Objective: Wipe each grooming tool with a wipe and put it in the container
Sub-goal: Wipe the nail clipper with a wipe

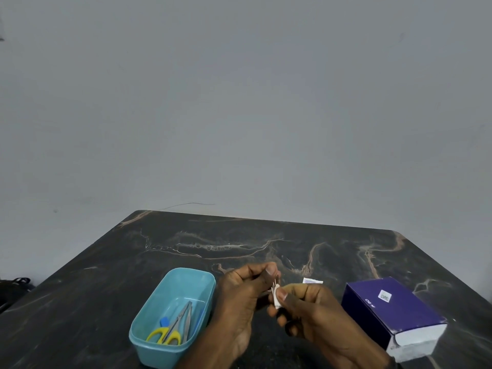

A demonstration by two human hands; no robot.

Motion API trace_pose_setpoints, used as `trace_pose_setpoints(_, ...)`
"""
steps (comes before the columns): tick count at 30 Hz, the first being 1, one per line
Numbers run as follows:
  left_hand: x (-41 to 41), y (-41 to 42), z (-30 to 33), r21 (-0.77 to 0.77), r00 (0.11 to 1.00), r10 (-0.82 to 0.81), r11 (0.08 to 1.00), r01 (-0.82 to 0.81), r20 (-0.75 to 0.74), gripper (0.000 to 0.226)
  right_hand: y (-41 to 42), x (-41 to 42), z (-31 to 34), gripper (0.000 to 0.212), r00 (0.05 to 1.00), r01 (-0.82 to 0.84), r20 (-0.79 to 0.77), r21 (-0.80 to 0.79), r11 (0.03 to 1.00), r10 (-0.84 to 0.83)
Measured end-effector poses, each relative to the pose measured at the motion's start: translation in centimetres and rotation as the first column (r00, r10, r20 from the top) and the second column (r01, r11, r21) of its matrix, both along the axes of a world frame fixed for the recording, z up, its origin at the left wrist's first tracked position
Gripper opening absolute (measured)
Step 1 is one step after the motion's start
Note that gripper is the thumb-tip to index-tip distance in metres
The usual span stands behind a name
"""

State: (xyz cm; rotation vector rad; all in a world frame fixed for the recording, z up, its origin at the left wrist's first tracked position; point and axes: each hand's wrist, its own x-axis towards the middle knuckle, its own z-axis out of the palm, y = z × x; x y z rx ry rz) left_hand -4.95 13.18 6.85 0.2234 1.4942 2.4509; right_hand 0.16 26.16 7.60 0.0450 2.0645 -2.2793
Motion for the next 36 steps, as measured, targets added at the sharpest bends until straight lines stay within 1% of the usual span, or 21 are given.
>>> trace_pose_setpoints(3, -0.03, -0.07, 0.12, 0.002, 1.0, -0.004, 1.0, 0.004, 0.005, 0.015, -0.05, 0.11, 0.09, 0.024, 1.0, -0.017, 0.001, 0.012, 1.0, 0.017)
trace_pose_setpoints(8, 0.3, 0.15, 0.28, -0.02, 0.997, -0.075, 0.997, 0.075, 0.005, 0.016, 0.15, -0.09, -0.02, 0.027, 0.997, 0.07, -0.018, -0.052, 0.996, -0.071)
trace_pose_setpoints(11, 0.2, 0.16, 0.27, 0.0, 0.999, -0.051, 0.999, 0.051, -0.001, 0.017, 0.02, -0.16, -0.04, 0.027, 0.998, 0.055, -0.015, -0.054, 0.997, -0.056)
trace_pose_setpoints(14, -0.03, 0.04, 0.09, 0.004, 1.0, 0.002, 1.0, -0.002, 0.005, 0.012, -0.13, 0.04, 0.02, 0.026, 1.0, -0.017, 0.009, -0.018, 1.0, 0.017)
trace_pose_setpoints(16, -0.1, -0.02, 0.0, 0.003, 1.0, 0.009, 1.0, -0.009, 0.006, 0.013, -0.08, 0.17, 0.11, 0.025, 0.999, -0.052, 0.016, 0.006, 0.999, 0.052)
trace_pose_setpoints(18, -0.01, 0.05, 0.05, -0.002, 1.0, 0.0, 1.0, 0.0, 0.007, 0.014, 0.03, 0.14, 0.18, 0.024, 0.999, -0.045, 0.013, 0.012, 0.999, 0.045)
trace_pose_setpoints(22, 0.38, 0.46, 0.11, -0.035, 0.999, -0.042, 0.998, 0.042, 0.008, 0.014, 0.22, -0.09, 0.04, 0.027, 0.999, 0.043, -0.004, -0.028, 0.999, -0.043)
trace_pose_setpoints(24, 0.34, 0.48, 0.05, -0.042, 0.999, -0.044, 0.998, 0.044, 0.006, 0.013, 0.15, -0.14, -0.08, 0.028, 0.998, 0.06, -0.015, -0.039, 0.997, -0.061)
trace_pose_setpoints(27, 0.12, 0.26, -0.01, -0.028, 1.0, -0.02, 0.999, 0.02, -0.002, 0.013, -0.03, -0.11, -0.08, 0.028, 0.999, 0.043, -0.017, -0.029, 0.999, -0.044)
trace_pose_setpoints(32, -0.28, 0.06, -0.21, 0.0, 0.998, 0.055, 0.998, -0.055, 0.016, 0.022, -0.17, -0.02, -0.16, 0.024, 0.998, -0.059, 0.023, 0.024, 0.998, 0.059)
trace_pose_setpoints(34, -0.31, 0.01, -0.18, -0.007, 0.998, 0.053, 0.999, -0.053, 0.015, 0.021, -0.23, -0.02, -0.16, 0.022, 0.998, -0.06, 0.025, 0.034, 0.998, 0.06)
trace_pose_setpoints(36, -0.15, 0.06, -0.13, -0.025, 1.0, 0.024, 0.999, -0.024, 0.01, 0.02, -0.15, -0.09, -0.2, 0.025, 1.0, -0.024, 0.013, 0.021, 0.999, 0.024)
